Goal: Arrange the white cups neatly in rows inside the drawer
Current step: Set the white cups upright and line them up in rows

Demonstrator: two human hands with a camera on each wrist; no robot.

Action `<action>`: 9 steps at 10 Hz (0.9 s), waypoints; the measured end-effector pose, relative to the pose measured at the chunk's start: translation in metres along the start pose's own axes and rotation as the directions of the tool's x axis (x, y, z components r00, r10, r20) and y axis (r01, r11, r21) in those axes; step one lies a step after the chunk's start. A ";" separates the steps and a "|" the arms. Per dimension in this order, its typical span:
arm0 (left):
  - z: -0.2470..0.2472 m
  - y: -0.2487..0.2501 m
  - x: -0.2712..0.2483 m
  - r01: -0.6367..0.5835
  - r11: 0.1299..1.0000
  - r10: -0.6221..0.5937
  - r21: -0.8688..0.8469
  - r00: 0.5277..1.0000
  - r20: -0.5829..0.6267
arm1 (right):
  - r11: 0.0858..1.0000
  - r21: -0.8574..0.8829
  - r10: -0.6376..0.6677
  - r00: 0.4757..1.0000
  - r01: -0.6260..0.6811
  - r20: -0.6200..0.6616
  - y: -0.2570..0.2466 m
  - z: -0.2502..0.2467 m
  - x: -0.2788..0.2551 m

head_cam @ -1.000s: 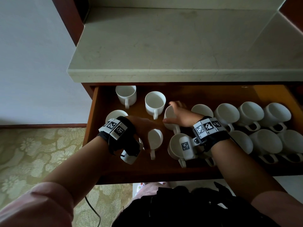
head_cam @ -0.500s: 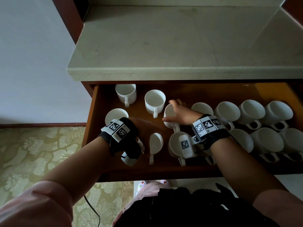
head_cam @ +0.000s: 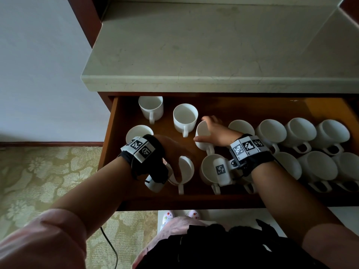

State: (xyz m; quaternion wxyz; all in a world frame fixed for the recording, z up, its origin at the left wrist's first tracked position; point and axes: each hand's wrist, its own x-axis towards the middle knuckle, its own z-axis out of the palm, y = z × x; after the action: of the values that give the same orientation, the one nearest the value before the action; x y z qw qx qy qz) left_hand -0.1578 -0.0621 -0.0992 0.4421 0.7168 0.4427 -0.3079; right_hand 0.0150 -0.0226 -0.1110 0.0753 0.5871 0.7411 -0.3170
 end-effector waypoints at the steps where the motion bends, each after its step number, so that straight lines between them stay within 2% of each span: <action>1: -0.003 -0.002 0.002 -0.042 0.998 0.041 -0.039 0.999 -0.024 | 1.000 -0.004 -0.003 1.000 0.003 -0.010 0.000 0.000 0.000; 2: -0.004 -0.012 0.005 -0.105 0.987 0.091 -0.119 0.989 -0.117 | 1.000 -0.015 -0.010 1.000 0.010 -0.016 0.001 0.000 0.000; 3: -0.006 -0.027 0.007 -0.107 0.948 0.075 -0.299 0.990 -0.118 | 1.000 -0.012 -0.013 1.000 0.013 -0.006 0.001 0.000 0.000; 4: -0.008 -0.034 0.010 -0.113 0.913 0.081 -0.392 0.992 -0.097 | 1.000 -0.010 -0.015 1.000 0.014 -0.005 0.002 0.000 0.000; 9: -0.008 -0.037 0.019 -0.141 0.902 0.104 -0.409 0.988 -0.111 | 1.000 0.010 -0.020 1.000 0.020 -0.006 0.003 0.000 0.001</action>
State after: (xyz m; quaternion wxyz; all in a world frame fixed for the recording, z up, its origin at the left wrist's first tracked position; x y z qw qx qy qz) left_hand -0.1825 -0.0398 -0.1248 0.5834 0.6453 0.4708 -0.1471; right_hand 0.0172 -0.0217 -0.1127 0.0670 0.5808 0.7456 -0.3199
